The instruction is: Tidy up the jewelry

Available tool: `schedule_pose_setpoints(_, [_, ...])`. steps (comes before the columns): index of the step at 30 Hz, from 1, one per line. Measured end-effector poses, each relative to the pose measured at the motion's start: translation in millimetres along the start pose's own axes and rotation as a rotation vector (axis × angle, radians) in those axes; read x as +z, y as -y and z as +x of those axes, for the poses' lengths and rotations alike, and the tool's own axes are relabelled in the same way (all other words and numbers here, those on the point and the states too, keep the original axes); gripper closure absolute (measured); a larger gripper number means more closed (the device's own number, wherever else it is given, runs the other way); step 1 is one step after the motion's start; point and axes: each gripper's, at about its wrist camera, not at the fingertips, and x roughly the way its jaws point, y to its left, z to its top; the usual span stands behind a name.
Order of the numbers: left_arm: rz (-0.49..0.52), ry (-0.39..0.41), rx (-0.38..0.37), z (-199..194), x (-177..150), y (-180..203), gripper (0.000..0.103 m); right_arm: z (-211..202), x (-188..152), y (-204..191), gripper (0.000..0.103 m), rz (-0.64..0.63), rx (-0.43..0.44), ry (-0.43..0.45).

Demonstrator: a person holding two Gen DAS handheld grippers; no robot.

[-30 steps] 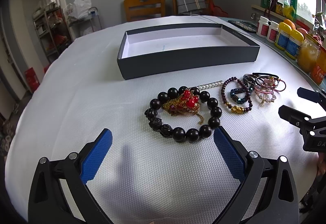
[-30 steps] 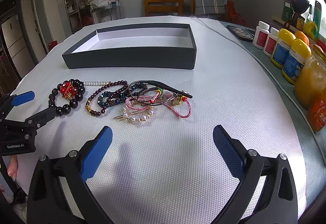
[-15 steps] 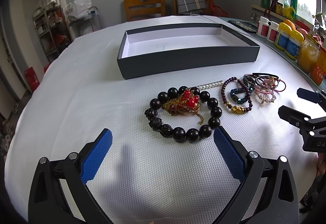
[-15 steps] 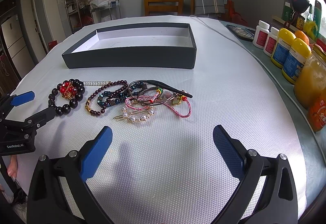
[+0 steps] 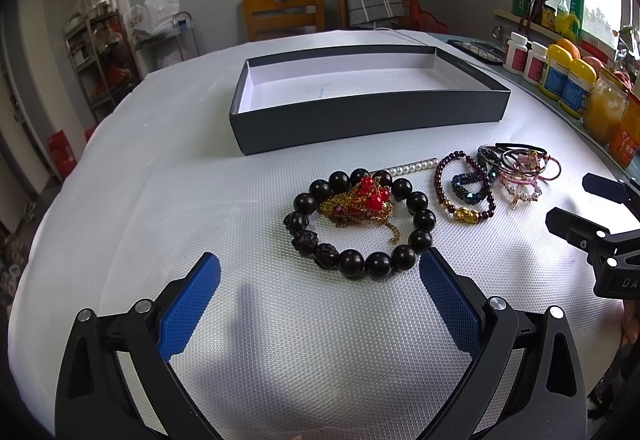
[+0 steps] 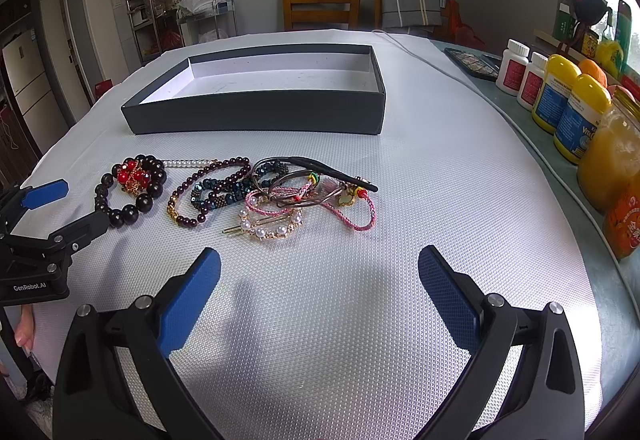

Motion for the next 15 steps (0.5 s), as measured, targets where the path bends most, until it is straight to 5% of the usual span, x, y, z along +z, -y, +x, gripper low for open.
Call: schedule_pose_setpoints(15, [-0.001, -0.007, -0.007, 0.3, -2.9, 2.5, 0.002, 3.8, -0.2, -0.7, 0.006, 0.004, 0.009, -0.025])
